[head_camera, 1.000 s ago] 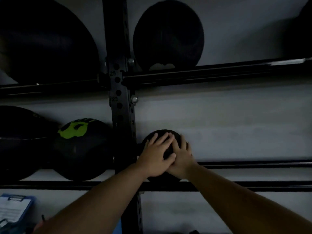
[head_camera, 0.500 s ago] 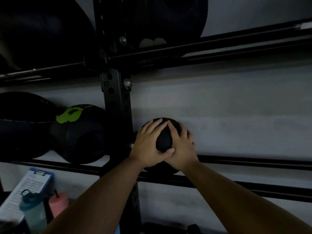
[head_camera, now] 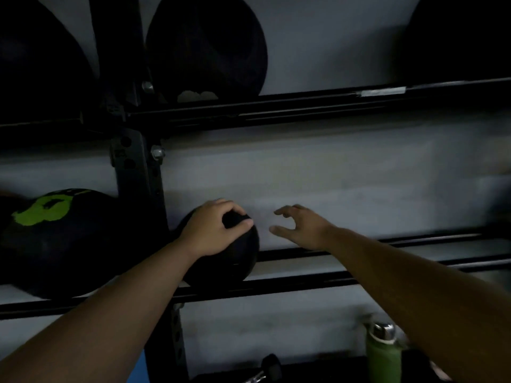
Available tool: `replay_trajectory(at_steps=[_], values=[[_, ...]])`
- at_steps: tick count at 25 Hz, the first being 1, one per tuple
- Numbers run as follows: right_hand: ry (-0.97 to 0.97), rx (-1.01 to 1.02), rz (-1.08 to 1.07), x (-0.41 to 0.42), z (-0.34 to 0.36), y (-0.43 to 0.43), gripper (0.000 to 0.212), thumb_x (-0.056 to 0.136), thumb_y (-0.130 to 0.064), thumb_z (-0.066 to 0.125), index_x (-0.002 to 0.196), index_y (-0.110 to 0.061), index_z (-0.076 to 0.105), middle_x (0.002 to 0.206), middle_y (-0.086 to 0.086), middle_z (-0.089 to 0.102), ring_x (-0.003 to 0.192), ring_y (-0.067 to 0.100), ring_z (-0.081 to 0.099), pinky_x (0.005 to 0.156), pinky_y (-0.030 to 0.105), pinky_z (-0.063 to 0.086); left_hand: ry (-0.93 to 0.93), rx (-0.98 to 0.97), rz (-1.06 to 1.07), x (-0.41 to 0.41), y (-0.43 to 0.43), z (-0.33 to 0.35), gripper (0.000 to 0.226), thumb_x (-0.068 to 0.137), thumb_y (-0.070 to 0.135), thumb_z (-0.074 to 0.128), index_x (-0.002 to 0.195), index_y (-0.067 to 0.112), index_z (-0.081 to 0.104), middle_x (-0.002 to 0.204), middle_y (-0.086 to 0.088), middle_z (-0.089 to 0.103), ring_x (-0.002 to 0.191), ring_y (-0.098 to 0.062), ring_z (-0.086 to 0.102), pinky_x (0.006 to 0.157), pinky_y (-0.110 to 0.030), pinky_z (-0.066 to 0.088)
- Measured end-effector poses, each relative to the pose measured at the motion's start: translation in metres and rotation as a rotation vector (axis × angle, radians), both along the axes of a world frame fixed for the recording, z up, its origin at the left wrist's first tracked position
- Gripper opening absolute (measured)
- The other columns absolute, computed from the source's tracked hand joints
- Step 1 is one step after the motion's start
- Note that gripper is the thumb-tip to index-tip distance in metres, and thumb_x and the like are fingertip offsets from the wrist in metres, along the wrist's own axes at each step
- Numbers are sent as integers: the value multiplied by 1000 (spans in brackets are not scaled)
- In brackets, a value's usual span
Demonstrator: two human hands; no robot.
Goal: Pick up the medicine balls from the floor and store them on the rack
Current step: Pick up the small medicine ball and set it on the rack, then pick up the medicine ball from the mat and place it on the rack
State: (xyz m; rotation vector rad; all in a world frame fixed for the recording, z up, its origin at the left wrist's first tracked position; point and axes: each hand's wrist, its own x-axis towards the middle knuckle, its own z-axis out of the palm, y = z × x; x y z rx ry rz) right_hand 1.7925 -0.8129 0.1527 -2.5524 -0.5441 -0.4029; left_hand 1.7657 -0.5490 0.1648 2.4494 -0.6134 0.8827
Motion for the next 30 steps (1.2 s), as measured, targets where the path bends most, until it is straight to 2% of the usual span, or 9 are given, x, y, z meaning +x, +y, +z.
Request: replay_trajectory(at_steps=[4,9,12,15,18,20,25,28,30], values=[[12,-6,-224,-56,13,-41,67,94,-67,58,149,-31,50,146,2,52,122,24,57,102,36,46,50,92,-177,5,-44,18,33,92,54,75,107,25,76,113,11,70,108,-12,63,90,-30,48],[10,-6,-529,-158,2,-94,61,90,-63,67,141,-32,56,138,0,60,112,21,63,97,35,52,173,74,-387,-10,-124,10,33,85,65,75,100,36,72,105,18,73,100,-14,67,91,-36,55],[20,-47,-751,-245,-12,-133,53,87,-55,73,133,-29,64,122,0,68,111,26,67,92,33,54,262,139,-554,-56,-192,-13,31,82,66,76,94,39,68,98,20,72,97,-13,69,90,-35,57],[24,-64,-957,-350,-17,-166,42,90,-47,74,124,-22,69,112,2,73,103,26,68,83,27,50,324,194,-719,-128,-254,-26,34,81,65,77,96,35,71,97,16,74,96,-14,71,89,-34,57],[57,-14,-1114,-455,-23,-180,47,86,-56,72,122,-26,69,102,-4,75,83,19,70,80,31,57,318,260,-848,-212,-297,-33,34,87,58,78,101,28,73,93,11,73,93,-16,71,86,-32,55],[57,-24,-1196,-533,-37,-183,52,80,-63,69,120,-30,71,99,-6,76,88,18,73,81,34,60,305,295,-928,-283,-321,-43,38,85,60,78,101,26,73,90,12,74,90,-16,71,85,-31,56],[135,-40,-1384,-734,-87,-172,41,88,-55,73,118,-28,70,106,3,74,100,25,71,83,37,58,319,371,-1124,-467,-361,-86,43,77,73,73,94,33,71,88,14,75,88,-13,73,87,-39,61],[198,12,-1508,-861,-113,-154,47,88,-55,74,126,-27,67,116,3,72,106,23,69,88,37,56,326,475,-1261,-595,-370,-119,35,87,61,76,103,30,72,93,11,74,92,-15,73,87,-35,59],[224,60,-1600,-939,-124,-140,52,89,-55,74,132,-27,63,117,0,70,107,20,67,84,32,52,323,527,-1359,-671,-374,-133,30,89,58,77,102,31,70,90,14,73,93,-15,73,87,-36,59]])
